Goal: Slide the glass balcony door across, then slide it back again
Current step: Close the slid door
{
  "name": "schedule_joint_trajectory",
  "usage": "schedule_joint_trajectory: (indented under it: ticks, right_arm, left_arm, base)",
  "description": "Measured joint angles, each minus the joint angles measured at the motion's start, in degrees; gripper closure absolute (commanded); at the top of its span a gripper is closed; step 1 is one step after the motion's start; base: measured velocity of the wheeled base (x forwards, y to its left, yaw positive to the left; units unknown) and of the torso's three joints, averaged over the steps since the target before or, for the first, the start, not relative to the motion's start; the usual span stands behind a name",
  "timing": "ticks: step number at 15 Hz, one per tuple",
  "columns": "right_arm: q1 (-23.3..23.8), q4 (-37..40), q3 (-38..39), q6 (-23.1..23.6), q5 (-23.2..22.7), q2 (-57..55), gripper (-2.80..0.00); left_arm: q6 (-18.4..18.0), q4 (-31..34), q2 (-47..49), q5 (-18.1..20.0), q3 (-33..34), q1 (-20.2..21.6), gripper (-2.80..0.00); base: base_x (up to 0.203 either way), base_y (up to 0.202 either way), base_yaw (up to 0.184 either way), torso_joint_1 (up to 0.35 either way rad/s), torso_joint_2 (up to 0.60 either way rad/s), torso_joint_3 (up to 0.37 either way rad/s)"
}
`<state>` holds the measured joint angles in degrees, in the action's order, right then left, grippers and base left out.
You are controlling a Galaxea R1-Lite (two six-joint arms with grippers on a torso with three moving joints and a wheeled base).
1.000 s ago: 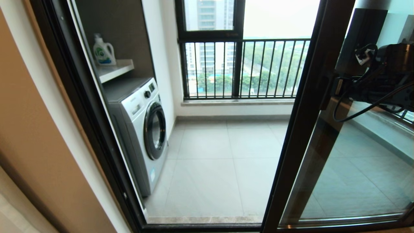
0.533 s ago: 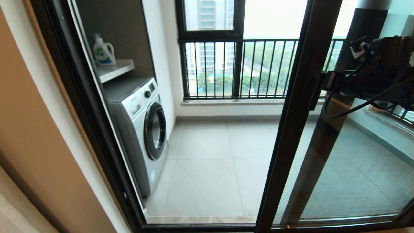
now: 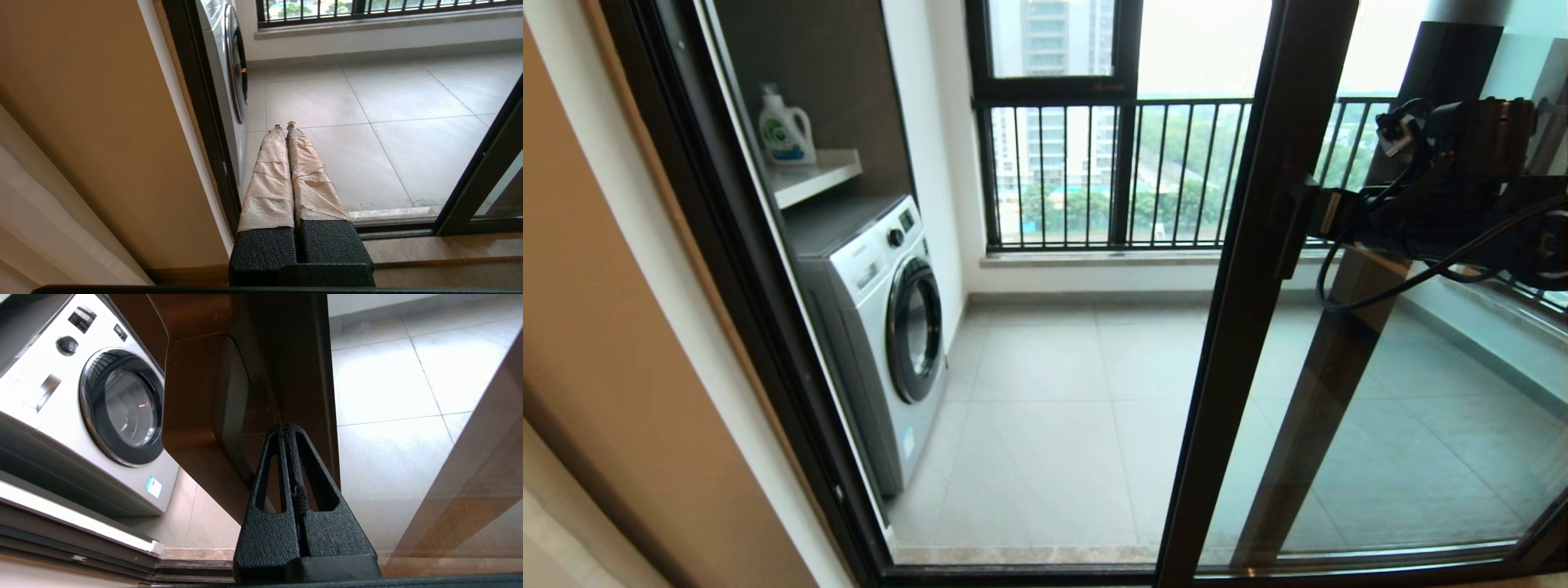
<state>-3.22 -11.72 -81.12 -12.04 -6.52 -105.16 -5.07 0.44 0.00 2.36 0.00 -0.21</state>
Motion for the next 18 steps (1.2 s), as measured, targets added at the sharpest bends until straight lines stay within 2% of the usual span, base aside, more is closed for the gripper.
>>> schedule_joint_trajectory:
  ticks: [13, 18]
  right_arm:
    - [-4.9, -1.4, 0.8, 0.3, 0.0, -2.1, 0.00]
    - [-7.7, -3.1, -1.0, 1.1, 1.8, -3.7, 0.00]
  left_arm:
    - [0.0, 0.0, 0.0, 0.0, 0.0, 0.0, 0.00]
    - [0.0, 0.0, 0.0, 0.0, 0.0, 0.0, 0.00]
  base:
    - [0.000, 0.000, 0.000, 0.000, 0.00, 0.000]
    - [0.000, 0.000, 0.000, 0.000, 0.00, 0.000]
